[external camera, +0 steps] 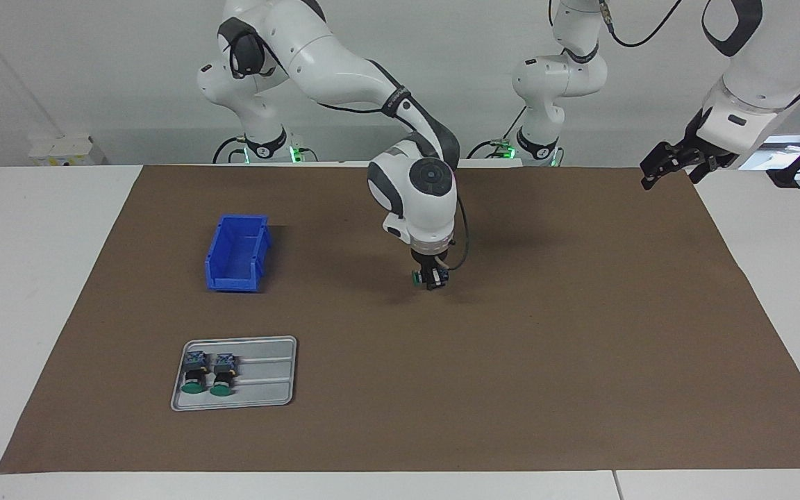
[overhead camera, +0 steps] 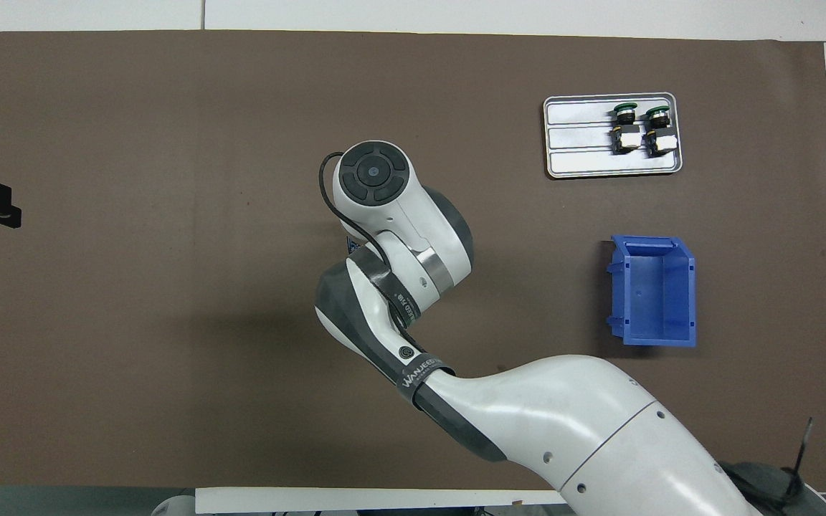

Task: Place and press button with both arms
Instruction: 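Carry the button with the right gripper to the table center, set down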

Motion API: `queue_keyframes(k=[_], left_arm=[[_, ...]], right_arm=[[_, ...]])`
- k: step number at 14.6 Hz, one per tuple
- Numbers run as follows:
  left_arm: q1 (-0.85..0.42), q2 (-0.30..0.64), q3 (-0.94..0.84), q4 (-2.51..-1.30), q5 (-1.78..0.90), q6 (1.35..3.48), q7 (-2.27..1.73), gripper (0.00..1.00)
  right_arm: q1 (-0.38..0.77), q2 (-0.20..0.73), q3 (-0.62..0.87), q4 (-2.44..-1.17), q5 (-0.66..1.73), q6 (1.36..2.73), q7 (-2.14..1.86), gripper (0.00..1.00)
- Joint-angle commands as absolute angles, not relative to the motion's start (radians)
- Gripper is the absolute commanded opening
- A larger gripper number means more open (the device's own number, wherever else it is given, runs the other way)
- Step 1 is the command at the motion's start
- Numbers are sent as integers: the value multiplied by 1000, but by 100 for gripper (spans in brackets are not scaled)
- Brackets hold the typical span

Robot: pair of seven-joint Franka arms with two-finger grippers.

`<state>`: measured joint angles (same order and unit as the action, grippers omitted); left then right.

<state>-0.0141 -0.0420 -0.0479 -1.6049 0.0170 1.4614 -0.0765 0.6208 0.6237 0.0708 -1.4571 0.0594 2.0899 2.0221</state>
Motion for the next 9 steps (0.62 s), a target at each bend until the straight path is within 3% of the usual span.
queue_keyframes(k=[1, 5, 6, 7, 9], left_arm=[[-23, -52, -44, -1611, 12, 1465, -69, 100], [-40, -60, -51, -1612, 12, 1469, -80, 100], [-43, -60, -51, -1611, 12, 1468, -69, 100], [-43, -61, -51, -1614, 12, 1462, -69, 100], [-44, -67, -51, -1623, 12, 1460, -69, 100]], right_arm=[[621, 629, 74, -1469, 77, 2111, 2045, 12], [630, 635, 74, -1509, 77, 2152, 2049, 19], [627, 635, 74, -1509, 75, 2154, 2048, 26], [627, 635, 74, -1509, 68, 2152, 2036, 43], [634, 635, 74, -1506, 64, 2157, 1982, 98]])
